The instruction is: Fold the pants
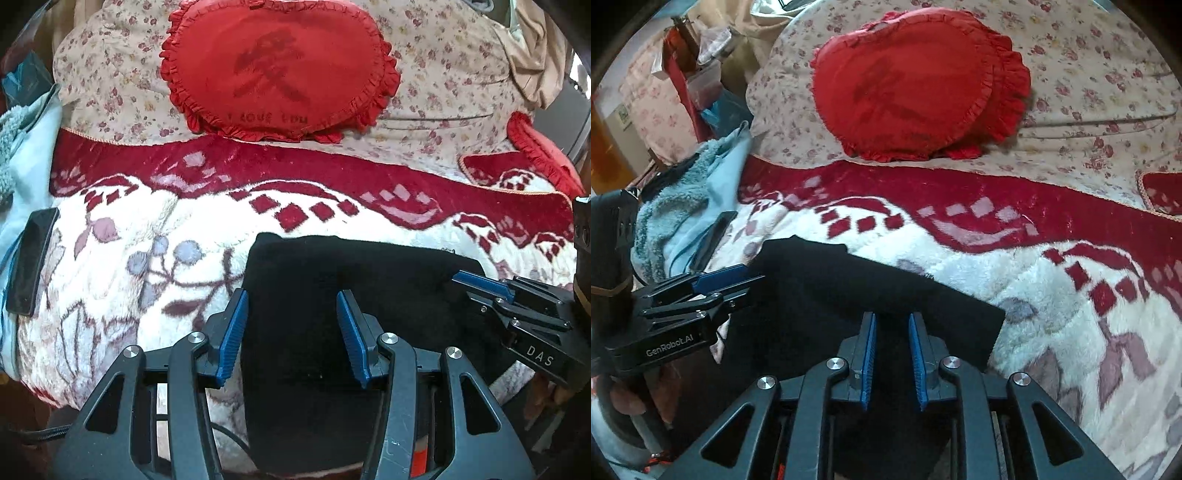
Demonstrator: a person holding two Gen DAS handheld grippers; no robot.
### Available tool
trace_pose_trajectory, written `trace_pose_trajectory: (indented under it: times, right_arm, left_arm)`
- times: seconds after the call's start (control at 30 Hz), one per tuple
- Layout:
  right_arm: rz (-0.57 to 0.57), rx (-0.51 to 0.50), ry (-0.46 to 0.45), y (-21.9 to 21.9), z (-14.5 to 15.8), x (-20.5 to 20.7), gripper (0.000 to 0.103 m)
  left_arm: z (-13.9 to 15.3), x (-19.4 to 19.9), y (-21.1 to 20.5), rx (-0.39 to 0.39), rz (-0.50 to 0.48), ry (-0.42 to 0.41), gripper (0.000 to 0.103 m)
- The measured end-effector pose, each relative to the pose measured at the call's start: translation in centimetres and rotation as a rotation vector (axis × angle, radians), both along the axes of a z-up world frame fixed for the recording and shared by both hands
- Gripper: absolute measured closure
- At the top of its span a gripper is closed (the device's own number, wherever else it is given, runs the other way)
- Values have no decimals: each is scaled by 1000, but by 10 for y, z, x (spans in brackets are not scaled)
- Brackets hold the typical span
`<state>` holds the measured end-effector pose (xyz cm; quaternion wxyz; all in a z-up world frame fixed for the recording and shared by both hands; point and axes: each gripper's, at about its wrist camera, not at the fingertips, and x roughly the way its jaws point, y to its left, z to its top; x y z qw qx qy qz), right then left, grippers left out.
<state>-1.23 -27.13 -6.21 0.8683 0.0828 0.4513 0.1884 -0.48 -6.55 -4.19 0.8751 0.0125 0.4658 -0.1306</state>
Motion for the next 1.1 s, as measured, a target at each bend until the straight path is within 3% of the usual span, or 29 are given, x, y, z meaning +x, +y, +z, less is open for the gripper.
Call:
trace_pose_trajectory:
  times: [0.17, 0.3, 0.6, 0.77, 0.87, 0.97, 1.03, 1.1]
  right_arm:
    - [-38, 52, -7, -9, -10, 16, 86]
    - [-42, 27, -6, -5, -4, 14, 86]
    - [21, -46, -34, 5, 22, -42, 79]
    - [29, -70, 0, 4, -6, -67, 76]
    - [33, -71, -6, 2, -2, -71, 75]
    - [16, -28, -20, -8, 9, -71, 71]
    - [-32, 14, -33, -21, 11, -72, 57]
    - [-91, 60, -17, -35, 7, -70, 54]
  left_arm:
    - [-7, 13, -7, 42, 6, 0, 49]
    - [-6, 13, -6, 34, 8, 8, 48]
    - [-1, 2, -1, 22, 14, 7, 48]
    - [-2, -4, 0, 2, 16, 15, 48]
    - [2, -10, 4, 6, 11, 22, 49]
    - [9, -19, 14, -5, 13, 21, 48]
    - [12, -23, 26, -40, 22, 25, 48]
    - [10, -25, 35, -82, 38, 39, 48]
